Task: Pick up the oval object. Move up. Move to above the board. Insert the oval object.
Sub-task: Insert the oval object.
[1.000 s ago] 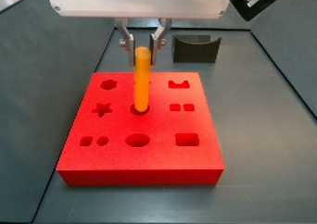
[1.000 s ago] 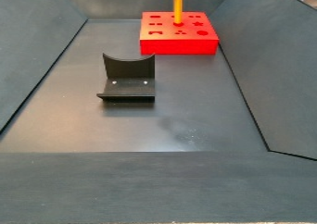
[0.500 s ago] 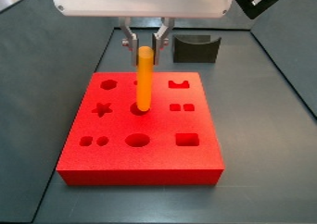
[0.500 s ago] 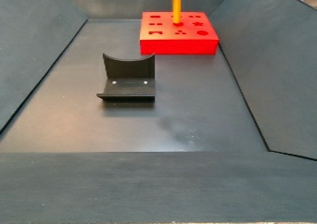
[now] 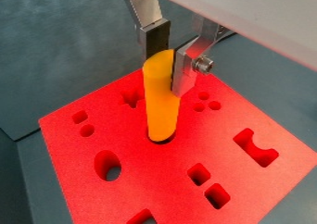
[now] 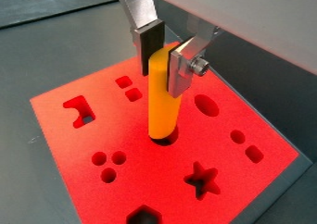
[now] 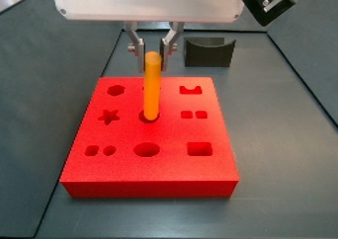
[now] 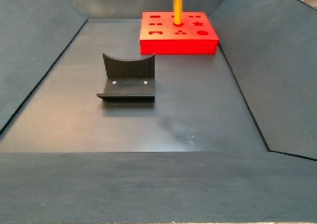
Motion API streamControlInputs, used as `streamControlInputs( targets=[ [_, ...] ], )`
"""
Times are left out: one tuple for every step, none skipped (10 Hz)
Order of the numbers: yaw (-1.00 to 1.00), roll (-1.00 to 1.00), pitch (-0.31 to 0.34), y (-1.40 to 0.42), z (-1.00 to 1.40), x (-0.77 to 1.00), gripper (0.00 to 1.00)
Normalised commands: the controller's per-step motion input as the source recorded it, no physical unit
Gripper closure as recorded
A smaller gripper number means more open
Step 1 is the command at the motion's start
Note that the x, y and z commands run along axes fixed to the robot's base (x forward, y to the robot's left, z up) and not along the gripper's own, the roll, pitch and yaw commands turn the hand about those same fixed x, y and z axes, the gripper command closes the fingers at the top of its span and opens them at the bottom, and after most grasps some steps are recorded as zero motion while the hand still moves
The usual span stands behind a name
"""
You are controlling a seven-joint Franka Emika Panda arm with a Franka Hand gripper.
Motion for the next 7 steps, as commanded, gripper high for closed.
streamControlInputs(
  targets=[
    [0.0, 0.01, 0.0, -0.03, -0.16, 0.0, 1.0],
    [0.0, 0.01, 0.0, -0.01, -0.19, 0.0, 1.0],
    [0.0, 0.01, 0.0, -0.01, -0.19, 0.0, 1.0],
    [0.0, 0.01, 0.0, -0.01, -0.19, 0.0, 1.0],
    [0.0, 0.02, 0.0, -0.01, -0.19, 0.0, 1.0],
    [0.0, 0.02, -0.003, -0.01, -0.21, 0.0, 1.0],
    [0.0, 0.02, -0.066, -0.02, -0.32, 0.0, 1.0]
  ],
)
